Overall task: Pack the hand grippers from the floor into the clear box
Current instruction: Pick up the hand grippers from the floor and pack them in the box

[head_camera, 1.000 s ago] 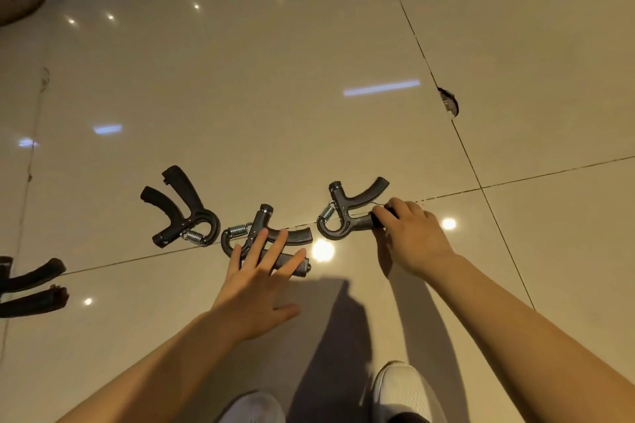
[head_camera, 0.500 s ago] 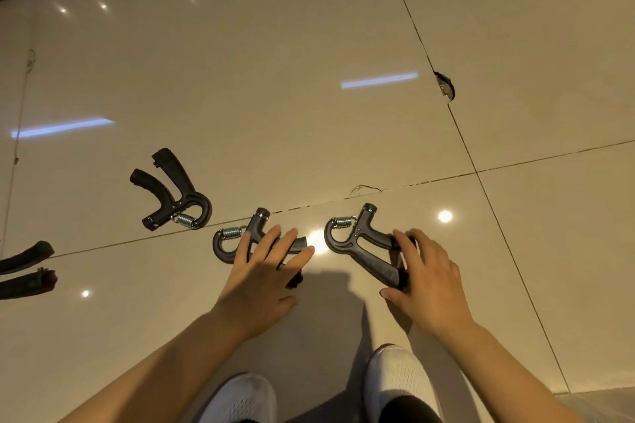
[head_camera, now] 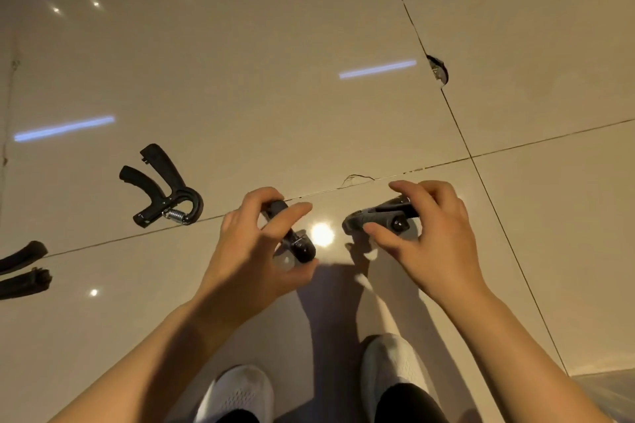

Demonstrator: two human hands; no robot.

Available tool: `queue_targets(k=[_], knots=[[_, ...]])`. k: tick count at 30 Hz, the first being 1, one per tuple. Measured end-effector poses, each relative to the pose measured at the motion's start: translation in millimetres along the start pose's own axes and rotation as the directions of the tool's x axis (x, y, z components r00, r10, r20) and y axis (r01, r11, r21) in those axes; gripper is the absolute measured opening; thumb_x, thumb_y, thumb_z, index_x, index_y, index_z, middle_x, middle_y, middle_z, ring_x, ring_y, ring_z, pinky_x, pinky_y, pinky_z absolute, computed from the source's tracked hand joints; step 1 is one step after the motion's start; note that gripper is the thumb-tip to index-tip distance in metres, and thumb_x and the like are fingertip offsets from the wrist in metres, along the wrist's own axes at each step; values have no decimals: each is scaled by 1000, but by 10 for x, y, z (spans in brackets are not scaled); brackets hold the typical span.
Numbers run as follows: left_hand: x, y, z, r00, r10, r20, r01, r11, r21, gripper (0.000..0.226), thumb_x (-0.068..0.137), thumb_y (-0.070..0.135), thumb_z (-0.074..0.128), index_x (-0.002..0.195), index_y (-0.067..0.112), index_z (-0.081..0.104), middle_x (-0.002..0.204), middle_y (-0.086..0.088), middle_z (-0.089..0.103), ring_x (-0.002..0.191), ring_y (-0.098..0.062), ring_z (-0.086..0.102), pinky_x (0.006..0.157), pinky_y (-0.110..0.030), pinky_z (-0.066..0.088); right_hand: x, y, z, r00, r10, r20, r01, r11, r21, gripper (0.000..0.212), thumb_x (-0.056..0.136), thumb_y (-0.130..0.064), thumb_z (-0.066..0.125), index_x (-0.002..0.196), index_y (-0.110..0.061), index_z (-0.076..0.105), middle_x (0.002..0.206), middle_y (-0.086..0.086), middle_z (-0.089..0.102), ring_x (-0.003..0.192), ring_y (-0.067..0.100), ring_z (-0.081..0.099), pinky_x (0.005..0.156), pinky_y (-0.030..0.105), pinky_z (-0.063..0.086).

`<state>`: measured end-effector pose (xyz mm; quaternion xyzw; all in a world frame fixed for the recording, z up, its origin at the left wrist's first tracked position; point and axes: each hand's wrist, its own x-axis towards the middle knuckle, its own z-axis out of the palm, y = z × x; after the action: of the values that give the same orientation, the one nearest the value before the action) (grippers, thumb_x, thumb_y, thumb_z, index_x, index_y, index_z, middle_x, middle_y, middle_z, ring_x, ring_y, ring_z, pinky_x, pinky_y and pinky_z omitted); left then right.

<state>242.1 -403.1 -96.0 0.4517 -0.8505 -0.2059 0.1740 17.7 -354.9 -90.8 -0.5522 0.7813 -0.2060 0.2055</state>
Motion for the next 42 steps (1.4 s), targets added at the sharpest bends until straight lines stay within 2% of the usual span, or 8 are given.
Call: queue_targets(k=[7,11,14,17,22,30,38,42], knots=[[-88,-116,59,996,24,-87,-14,994,112,62,80,39,61,137,24,39,128,-18,45,100,-28,50,80,-41,45,-57,-106,344,966,-215,-142,184,961,-204,49,83,-53,49,115,-19,63,102,9,60,107,43,49,88,48,39],[-20,-141,48,997,63,-38,-50,960,276,62,88,36,51,144,27,25,117,-16,59,104,-38,53,80,-49,45,-39,-60,547,963,-269,27,266,926,-269,47,97,-52,37,123,-19,58,114,8,61,119,43,46,105,52,27],[40,-127,56,999,40,11,-42,950,310,55,88,37,40,141,27,35,126,-18,57,128,-47,37,96,-63,33,-6,-99,573,966,-256,26,254,933,-256,49,96,-54,37,126,-20,55,124,9,59,127,42,41,105,55,29],[92,-98,61,993,98,65,-113,948,297,53,86,40,40,135,23,47,140,-17,45,137,-40,25,104,-60,23,34,-116,499,957,-265,-113,233,942,-241,46,90,-49,47,125,-21,51,127,12,56,130,43,34,96,56,38],[77,-141,25,965,189,179,-227,948,221,46,77,32,69,120,16,63,141,-17,44,123,-37,47,81,-47,55,170,-48,381,970,-189,-152,177,980,-91,42,85,-38,62,121,-18,56,130,15,46,124,41,37,90,41,42],[-62,25,-206,991,117,-65,-114,992,52,44,82,30,63,124,19,60,138,-8,45,113,-28,50,83,-32,44,39,-141,-41,981,-118,-152,131,988,80,55,73,-33,79,123,-28,58,138,4,35,124,27,38,94,29,34],[-376,781,-998,938,301,-170,-270,945,183,40,92,36,49,126,18,59,114,-6,62,107,-28,55,93,-27,36,-691,-660,-648,956,-154,-250,210,953,217,53,72,-37,78,120,-35,55,126,-16,31,117,15,42,84,10,31],[-674,1206,-1511,921,327,-212,-271,928,255,43,91,41,46,127,20,58,114,-5,62,109,-28,54,89,-35,46,-1147,-884,-1044,944,-228,-237,280,935,216,59,69,-41,79,121,-37,52,127,-17,32,111,10,45,86,20,41]])
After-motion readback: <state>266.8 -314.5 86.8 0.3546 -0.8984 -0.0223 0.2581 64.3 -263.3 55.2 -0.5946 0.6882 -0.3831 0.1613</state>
